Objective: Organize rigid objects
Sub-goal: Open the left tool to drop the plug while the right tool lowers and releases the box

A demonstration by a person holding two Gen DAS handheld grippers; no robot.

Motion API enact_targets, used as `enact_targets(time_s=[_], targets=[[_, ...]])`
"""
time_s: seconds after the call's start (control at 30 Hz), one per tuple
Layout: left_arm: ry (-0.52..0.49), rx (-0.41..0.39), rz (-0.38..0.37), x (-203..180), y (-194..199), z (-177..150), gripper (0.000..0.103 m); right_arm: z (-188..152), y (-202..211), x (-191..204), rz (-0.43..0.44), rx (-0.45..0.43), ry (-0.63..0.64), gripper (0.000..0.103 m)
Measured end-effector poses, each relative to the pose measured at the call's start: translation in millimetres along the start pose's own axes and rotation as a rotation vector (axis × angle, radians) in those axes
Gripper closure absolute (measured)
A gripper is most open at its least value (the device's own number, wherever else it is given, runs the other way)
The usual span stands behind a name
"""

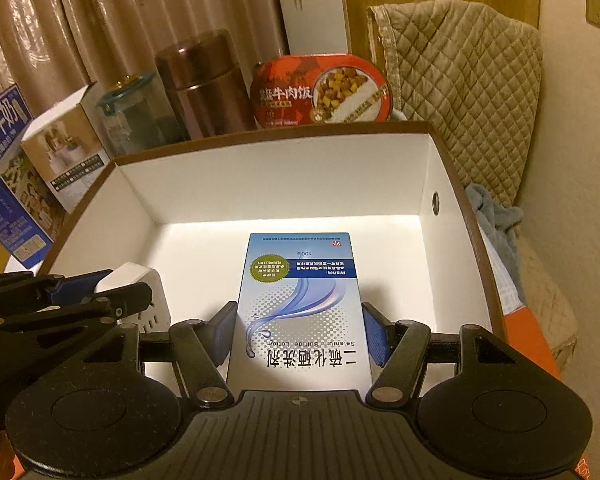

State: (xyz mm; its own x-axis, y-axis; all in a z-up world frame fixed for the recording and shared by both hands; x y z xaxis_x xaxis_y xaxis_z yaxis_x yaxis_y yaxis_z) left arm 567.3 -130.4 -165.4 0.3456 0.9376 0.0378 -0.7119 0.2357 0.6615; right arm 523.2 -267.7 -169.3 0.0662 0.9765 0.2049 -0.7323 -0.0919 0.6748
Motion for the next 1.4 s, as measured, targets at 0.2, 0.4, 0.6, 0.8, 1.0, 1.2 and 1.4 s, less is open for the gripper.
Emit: enact_targets(time_s=[0.2, 0.4, 0.6, 0.8, 1.0, 1.2, 1.4], targets=[[0.038, -0.019, -0.031, 0.4, -6.2, 4.4, 0.080, -2.8, -7.8, -4.2, -0.011, 0.018, -0.032, 0.042], [0.024, -0.001, -0.026, 3.7, -8.0, 4.2, 0.075, -3.2, -10.5, -7.1, -0.013, 0.021, -0.058, 0.042], [0.031, 0.027, -0.013, 10.8, -6.1, -4.4, 0.067, -5.3, -12.1, -12.5, -0.022, 0.039, -0.091, 0.041], [0.032, 0.044, -0.019, 11.2, -2.2, -9.3, 0.062, -5.8, -4.5, -12.9, -0.035, 0.024, -0.034, 0.036], [0.029, 0.051, -0.020, 9.8, 3.1, -10.2, 0.061, -12.6, 2.2, -10.7, -0.020, 0.033, -0.010, 0.036], [0.030, 0.050, -0.015, 10.2, 8.8, -10.6, 0.060, -15.0, 9.1, -10.3, -0.008, 0.033, -0.013, 0.036], [0.036, 0.036, -0.005, 12.9, 25.0, -8.9, 0.060, -8.5, 29.9, -8.8, 0.036, -0.010, -0.009, 0.036]])
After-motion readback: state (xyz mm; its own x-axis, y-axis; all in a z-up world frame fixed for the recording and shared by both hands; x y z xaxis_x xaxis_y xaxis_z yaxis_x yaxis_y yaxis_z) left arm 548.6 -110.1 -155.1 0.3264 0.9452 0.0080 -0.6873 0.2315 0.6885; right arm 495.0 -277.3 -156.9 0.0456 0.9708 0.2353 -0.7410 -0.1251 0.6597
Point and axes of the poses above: each gripper's, at about its wrist camera, not at the fingertips, and y roughly against the way its jaws point, x to its left, z to its top, the point moved 9 cm from there along -y, roughly the way its jaws point, and after that the axes turned 6 degrees about -x, right-handed, at the moved point
